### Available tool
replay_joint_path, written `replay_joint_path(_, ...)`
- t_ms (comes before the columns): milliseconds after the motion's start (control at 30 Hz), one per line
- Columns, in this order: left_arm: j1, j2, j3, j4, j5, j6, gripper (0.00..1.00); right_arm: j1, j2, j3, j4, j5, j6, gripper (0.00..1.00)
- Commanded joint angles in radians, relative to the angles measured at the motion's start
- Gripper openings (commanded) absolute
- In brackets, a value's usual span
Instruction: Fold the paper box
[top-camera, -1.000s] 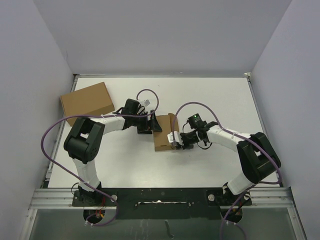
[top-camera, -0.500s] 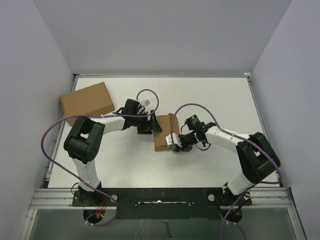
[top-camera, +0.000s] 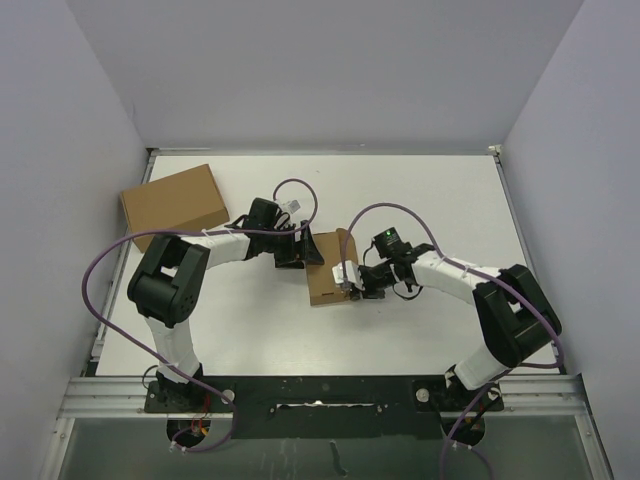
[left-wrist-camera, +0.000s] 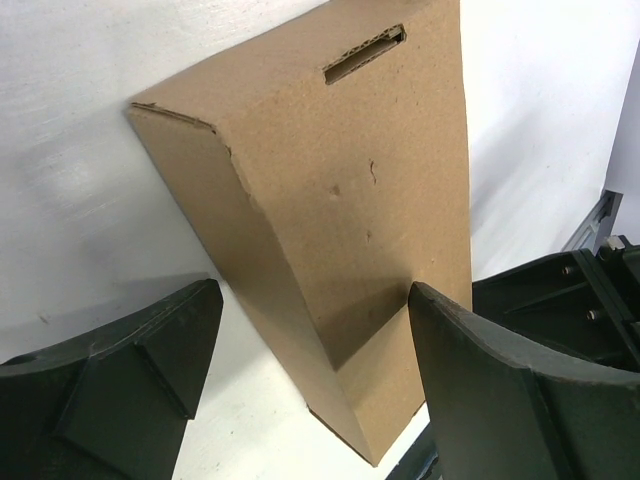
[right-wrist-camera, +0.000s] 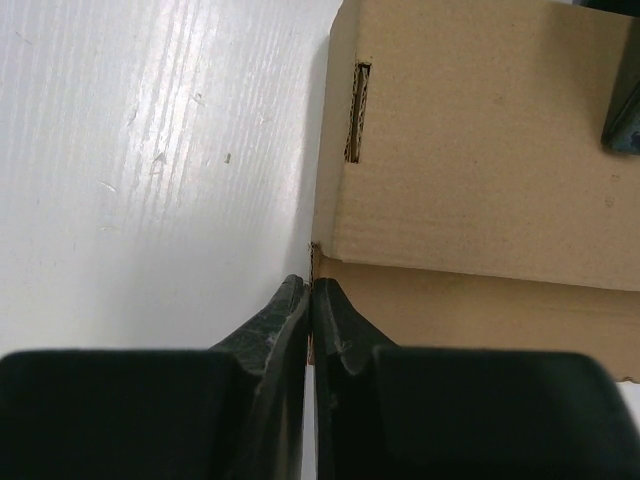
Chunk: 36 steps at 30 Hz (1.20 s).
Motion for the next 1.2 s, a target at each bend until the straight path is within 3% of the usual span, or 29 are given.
replay_joint_path(0, 0.006, 0.043, -0.014, -0.022, 0.0, 0.02, 0.75, -0.009, -0.005, 0.041, 0.004, -0.011, 0.043, 0.0)
replay_joint_path(833, -0.002, 0.052, 0.01, -0.019, 0.052, 0.04, 0.75, -0.039, 0.084, 0.128, -0.102, -0.071, 0.108, 0.0)
replay_joint_path(1000, -0.004, -0.017, -0.054, 0.03, 0.073, 0.009, 0.8, -0.037, 0.081, 0.13, -0.102, -0.073, 0.107, 0.0)
replay_joint_path(1167, -0.01, -0.085, -0.139, 0.094, 0.073, -0.041, 0.79, -0.037, 0.079, 0.128, -0.098, -0.07, 0.105, 0.0)
